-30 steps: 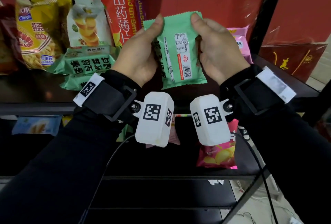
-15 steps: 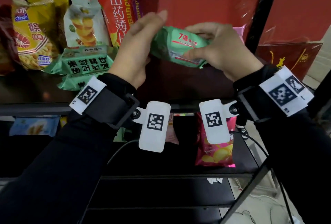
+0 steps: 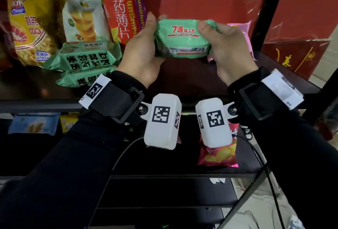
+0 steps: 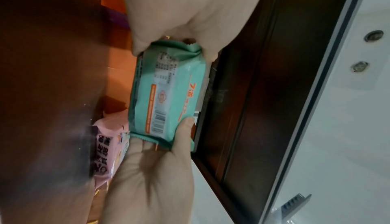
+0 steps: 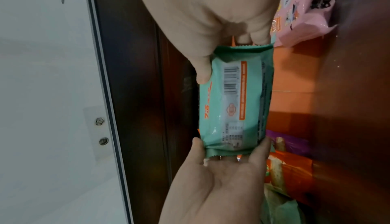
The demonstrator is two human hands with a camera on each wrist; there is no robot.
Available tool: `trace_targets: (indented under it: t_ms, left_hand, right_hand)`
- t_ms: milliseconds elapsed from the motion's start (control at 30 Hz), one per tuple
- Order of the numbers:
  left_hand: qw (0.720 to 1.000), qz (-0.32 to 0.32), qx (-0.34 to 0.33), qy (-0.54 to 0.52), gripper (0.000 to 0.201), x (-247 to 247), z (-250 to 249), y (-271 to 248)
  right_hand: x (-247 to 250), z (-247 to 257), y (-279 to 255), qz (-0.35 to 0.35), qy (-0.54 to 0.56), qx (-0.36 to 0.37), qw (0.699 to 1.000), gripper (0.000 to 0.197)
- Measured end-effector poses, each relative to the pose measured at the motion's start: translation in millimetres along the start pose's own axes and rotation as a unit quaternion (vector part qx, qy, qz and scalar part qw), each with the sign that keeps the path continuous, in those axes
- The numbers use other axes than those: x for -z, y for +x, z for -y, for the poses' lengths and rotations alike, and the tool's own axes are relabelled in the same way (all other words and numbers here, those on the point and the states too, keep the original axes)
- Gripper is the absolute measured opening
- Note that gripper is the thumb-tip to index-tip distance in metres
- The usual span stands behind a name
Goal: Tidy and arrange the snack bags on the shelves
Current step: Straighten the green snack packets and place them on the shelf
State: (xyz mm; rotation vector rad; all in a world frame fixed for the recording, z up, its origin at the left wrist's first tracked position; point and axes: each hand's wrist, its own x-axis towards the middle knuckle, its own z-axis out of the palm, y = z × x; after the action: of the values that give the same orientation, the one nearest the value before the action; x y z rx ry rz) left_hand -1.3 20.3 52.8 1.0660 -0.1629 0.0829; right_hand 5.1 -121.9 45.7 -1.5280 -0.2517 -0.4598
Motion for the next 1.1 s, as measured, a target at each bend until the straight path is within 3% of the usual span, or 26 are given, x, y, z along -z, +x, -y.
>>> trace_targets:
  t_ms: [67,167,233,333,400,500,533,600,700,767,933,1100]
  left_hand:
    - [0.999,-0.009,0.033,0.017,0.036,-1.5,-3.9,-0.5]
    - [0.991,-0.008,0.134,-0.007,0.059,2.4,-10.8,0.5]
    - [0.985,0.020,0.164,-0.041,0.048,6.7,-14.5,-0.1]
    - [0.991,0.028,0.121,-0.041,0.024,17.0,-10.4,0.7]
    - [0.996,0.053,0.078,0.002,0.014,23.0,-5.2,1.4]
    - [0.987,0.125,0.037,0.094,0.031,28.9,1.1,-0.7]
    - [0.981,0.140,0.020,0.134,0.040,30.5,2.8,-0.8]
    - [0.973,0.131,-0.011,0.188,0.045,32.2,4.2,1.0]
    - [0.974,0.087,-0.039,0.207,0.019,33.7,4.3,4.0]
    - [0.975,0.071,-0.057,0.203,0.012,36.3,4.9,6.3]
    - [0.980,0.089,-0.090,0.152,0.013,45.2,7.8,7.9]
    - [0.985,0.084,-0.062,0.138,0.016,43.2,7.5,5.3]
  right_hand:
    - [-2.8,1.7,-1.4,-0.022,0.028,0.022,0.999,0.014]
    - [-4.8,5.9,-8.5,-0.041,0.048,0.074,0.995,0.024]
    - [-4.7,4.3,-11.7,-0.019,-0.015,0.097,0.995,0.024]
    - [0.2,-1.7,-14.2,0.012,-0.062,0.052,0.997,0.042]
    - [3.5,-2.3,-16.2,0.037,0.008,-0.032,0.999,0.056]
    - [6.9,-1.2,-16.0,0.042,0.090,-0.118,0.988,0.024]
    - [8.2,-1.2,-15.6,0.024,0.079,-0.117,0.990,0.018]
    - [10.6,-3.2,-14.9,-0.004,0.070,-0.098,0.993,0.026]
    - [8.0,-5.6,-15.6,-0.006,0.091,-0.074,0.993,0.048]
    - [4.6,-4.8,-17.5,-0.006,0.099,-0.054,0.994,0.054]
    - [4.6,0.4,-17.8,0.030,0.082,-0.030,0.996,0.019]
    - [5.3,6.1,-14.9,-0.002,0.071,-0.007,0.997,0.015]
